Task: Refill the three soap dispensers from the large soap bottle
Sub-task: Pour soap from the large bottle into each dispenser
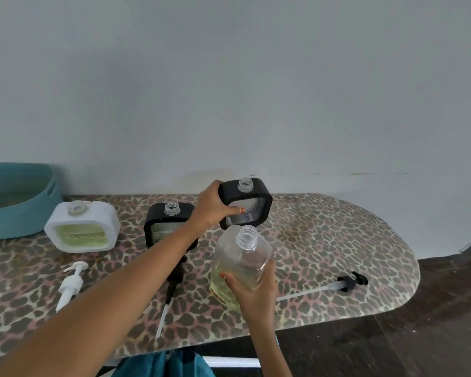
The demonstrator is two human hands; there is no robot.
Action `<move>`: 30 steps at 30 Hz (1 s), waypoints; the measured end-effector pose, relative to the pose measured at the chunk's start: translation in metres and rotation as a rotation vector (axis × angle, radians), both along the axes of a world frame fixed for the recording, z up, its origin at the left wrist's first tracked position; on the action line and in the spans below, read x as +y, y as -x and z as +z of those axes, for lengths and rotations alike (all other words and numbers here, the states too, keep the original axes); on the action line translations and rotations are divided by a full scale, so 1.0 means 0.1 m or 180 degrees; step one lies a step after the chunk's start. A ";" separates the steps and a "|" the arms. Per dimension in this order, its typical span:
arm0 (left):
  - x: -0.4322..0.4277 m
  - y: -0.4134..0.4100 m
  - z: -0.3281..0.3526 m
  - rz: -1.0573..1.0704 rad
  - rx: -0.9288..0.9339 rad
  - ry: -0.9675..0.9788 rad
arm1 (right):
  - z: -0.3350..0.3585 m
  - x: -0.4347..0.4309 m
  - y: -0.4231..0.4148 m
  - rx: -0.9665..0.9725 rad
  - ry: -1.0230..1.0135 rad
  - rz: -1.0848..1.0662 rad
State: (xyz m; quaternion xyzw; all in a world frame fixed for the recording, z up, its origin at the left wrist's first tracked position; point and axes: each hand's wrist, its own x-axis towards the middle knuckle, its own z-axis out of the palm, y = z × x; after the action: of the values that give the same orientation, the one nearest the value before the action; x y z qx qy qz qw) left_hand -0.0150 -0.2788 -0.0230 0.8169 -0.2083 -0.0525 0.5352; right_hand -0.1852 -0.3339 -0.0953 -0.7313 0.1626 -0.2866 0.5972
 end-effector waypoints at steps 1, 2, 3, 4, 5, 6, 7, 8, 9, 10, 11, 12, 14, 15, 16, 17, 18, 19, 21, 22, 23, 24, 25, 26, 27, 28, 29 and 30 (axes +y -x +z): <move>0.03 0.00 0.07 0.0015 -0.0057 0.0045 | 0.01 0.00 0.01 0.0019 -0.0007 0.0007; 0.08 -0.01 0.14 0.0032 -0.0112 0.0093 | 0.02 0.00 0.01 0.0050 -0.0020 0.0019; 0.13 0.00 0.21 0.0050 -0.0158 0.0140 | 0.02 0.00 0.01 0.0091 -0.0022 0.0028; 0.18 0.01 0.28 0.0067 -0.0196 0.0177 | 0.02 -0.01 0.02 0.0129 -0.0008 0.0024; 0.24 0.02 0.35 0.0085 -0.0232 0.0208 | 0.02 0.00 0.02 0.0154 0.0013 0.0015; 0.31 0.04 0.41 0.0098 -0.0261 0.0238 | 0.02 0.00 0.02 0.0175 0.0023 0.0004; 0.40 0.06 0.46 0.0113 -0.0283 0.0281 | 0.02 0.00 0.02 0.0196 0.0023 -0.0007; 0.49 0.09 0.52 0.0129 -0.0311 0.0333 | 0.02 0.00 0.02 0.0218 0.0018 -0.0018; 0.57 0.13 0.57 0.0144 -0.0340 0.0387 | 0.03 -0.02 0.01 0.0235 0.0012 -0.0028; 0.67 0.17 0.60 0.0175 -0.0370 0.0443 | 0.02 -0.02 0.01 0.0250 0.0013 -0.0022; 0.78 0.20 0.63 0.0214 -0.0387 0.0505 | 0.02 -0.03 0.01 0.0263 0.0016 -0.0004; 0.89 0.24 0.64 0.0264 -0.0379 0.0573 | 0.01 -0.04 0.01 0.0279 0.0029 0.0017; 1.11 0.31 0.64 0.0369 -0.0299 0.0687 | -0.01 -0.07 0.00 0.0289 0.0085 0.0028; 1.22 0.35 0.63 0.0423 -0.0239 0.0749 | -0.01 -0.06 0.00 0.0283 0.0105 0.0027; 1.33 0.39 0.60 0.0462 -0.0172 0.0826 | -0.02 -0.06 -0.01 0.0273 0.0102 0.0020; 1.44 0.43 0.57 0.0482 -0.0092 0.0923 | -0.02 -0.04 -0.02 0.0273 0.0090 0.0001; 1.55 0.48 0.54 0.0487 -0.0012 0.1020 | -0.01 -0.03 -0.02 0.0274 0.0078 -0.0028; 1.63 0.53 0.51 0.0481 0.0053 0.1099 | 0.00 -0.03 -0.03 0.0261 0.0057 -0.0059; 1.81 0.61 0.44 0.0496 0.0143 0.1179 | 0.02 -0.03 -0.05 0.0248 0.0025 -0.0064; 1.88 0.64 0.39 0.0507 0.0178 0.1182 | 0.04 -0.04 -0.06 0.0262 0.0033 -0.0049; 1.95 0.67 0.34 0.0518 0.0205 0.1179 | 0.06 -0.05 -0.07 0.0280 0.0068 -0.0027; 2.00 0.70 0.29 0.0524 0.0223 0.1178 | 0.09 -0.06 -0.07 0.0285 0.0155 -0.0022; 2.06 0.72 0.25 0.0534 0.0233 0.1186 | 0.13 -0.05 -0.07 0.0273 0.0305 -0.0049; 2.11 0.74 0.20 0.0532 0.0238 0.1198 | 0.17 -0.04 -0.06 0.0243 0.0490 -0.0091; 2.16 0.77 0.16 0.0523 0.0245 0.1210 | 0.22 -0.03 -0.05 0.0201 0.0675 -0.0121; 2.21 0.80 0.13 0.0514 0.0243 0.1208 | 0.29 -0.02 -0.04 0.0153 0.0844 -0.0123; 2.23 0.82 0.10 0.0495 0.0230 0.1177 | 0.35 -0.02 -0.02 0.0100 0.1004 -0.0118; 2.27 0.84 0.06 0.0480 0.0221 0.1122 | 0.42 -0.02 -0.01 0.0057 0.1183 -0.0116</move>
State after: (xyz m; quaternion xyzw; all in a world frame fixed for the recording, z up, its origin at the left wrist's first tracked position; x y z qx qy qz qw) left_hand -0.0991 -0.0518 -0.0167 0.7215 -0.1339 -0.0031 0.6793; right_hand -0.1844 -0.3359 -0.0532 -0.8285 0.1254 -0.3159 0.4451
